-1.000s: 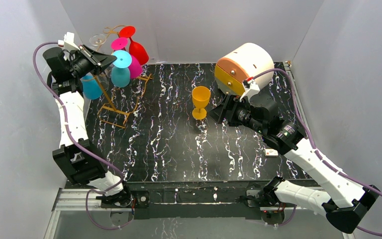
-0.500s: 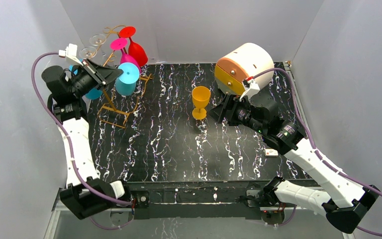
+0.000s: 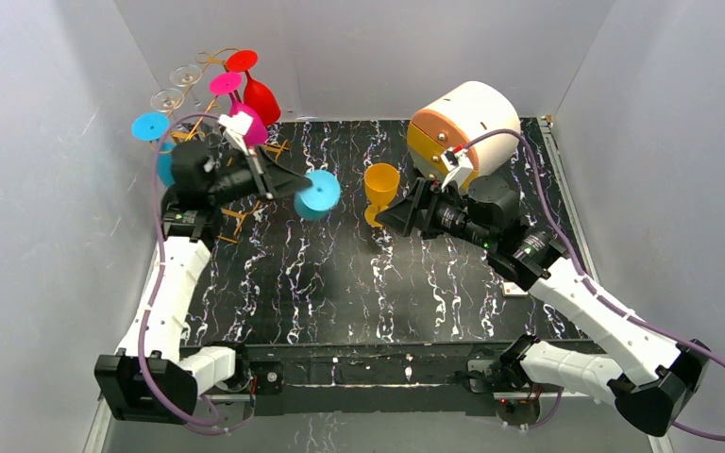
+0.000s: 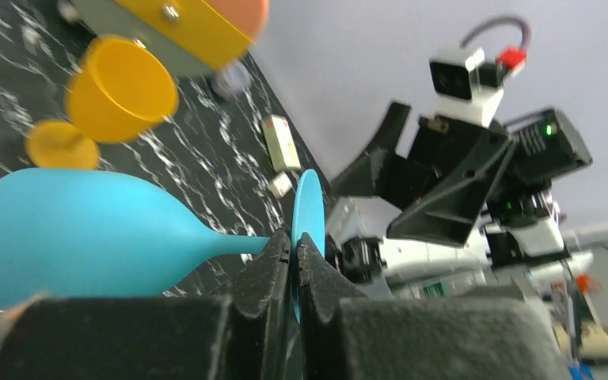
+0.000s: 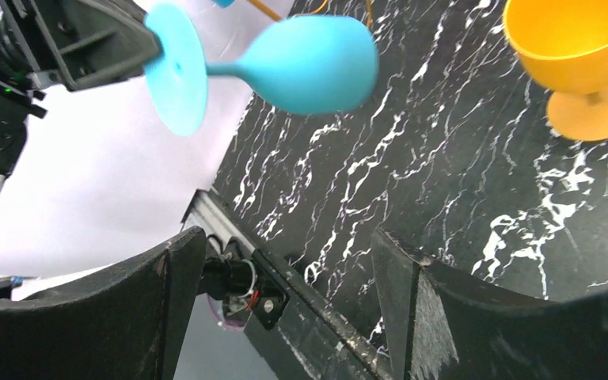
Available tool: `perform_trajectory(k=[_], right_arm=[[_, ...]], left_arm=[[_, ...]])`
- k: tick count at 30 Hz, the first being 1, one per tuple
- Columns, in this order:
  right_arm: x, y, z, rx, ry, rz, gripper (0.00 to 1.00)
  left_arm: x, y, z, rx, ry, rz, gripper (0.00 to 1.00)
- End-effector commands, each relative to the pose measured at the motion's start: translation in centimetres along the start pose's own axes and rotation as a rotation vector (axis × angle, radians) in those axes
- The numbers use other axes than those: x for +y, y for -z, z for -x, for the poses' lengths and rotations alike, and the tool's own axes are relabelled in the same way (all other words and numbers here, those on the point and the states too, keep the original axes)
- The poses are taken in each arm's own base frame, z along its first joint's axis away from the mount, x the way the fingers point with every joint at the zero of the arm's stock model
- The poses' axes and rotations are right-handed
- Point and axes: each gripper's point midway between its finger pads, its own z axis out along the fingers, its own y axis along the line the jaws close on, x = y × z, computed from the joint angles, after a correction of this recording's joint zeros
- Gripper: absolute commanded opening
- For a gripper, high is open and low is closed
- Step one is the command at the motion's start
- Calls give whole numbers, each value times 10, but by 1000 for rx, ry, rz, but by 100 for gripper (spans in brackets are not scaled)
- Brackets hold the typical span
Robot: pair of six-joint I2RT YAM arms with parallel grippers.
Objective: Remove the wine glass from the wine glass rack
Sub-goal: Place the wine glass at the center of the board.
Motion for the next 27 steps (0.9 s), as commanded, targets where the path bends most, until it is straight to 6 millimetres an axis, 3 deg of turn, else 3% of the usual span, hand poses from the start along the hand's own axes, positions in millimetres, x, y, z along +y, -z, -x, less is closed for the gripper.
perform_trajectory(k=[1,6,13,19,27], right_arm=[[32,3,2,-1,7,171,85],[54,9,0,-9,21,317,83],[71,-6,-14,90,-21,448,74],[62,-21,-24,144,-70,433,60],[69,-21,-41,227,-118,529,36]], left_arm=[[-16,-15,-30,65,-49,-43,0],[-35,-9,-55,117,-11,-89,0],[-30,-5,-94,181,46,-93,0],[-35,-1,-103,198,40,-112,0],[-37,2,-113,228,45,-135,0]])
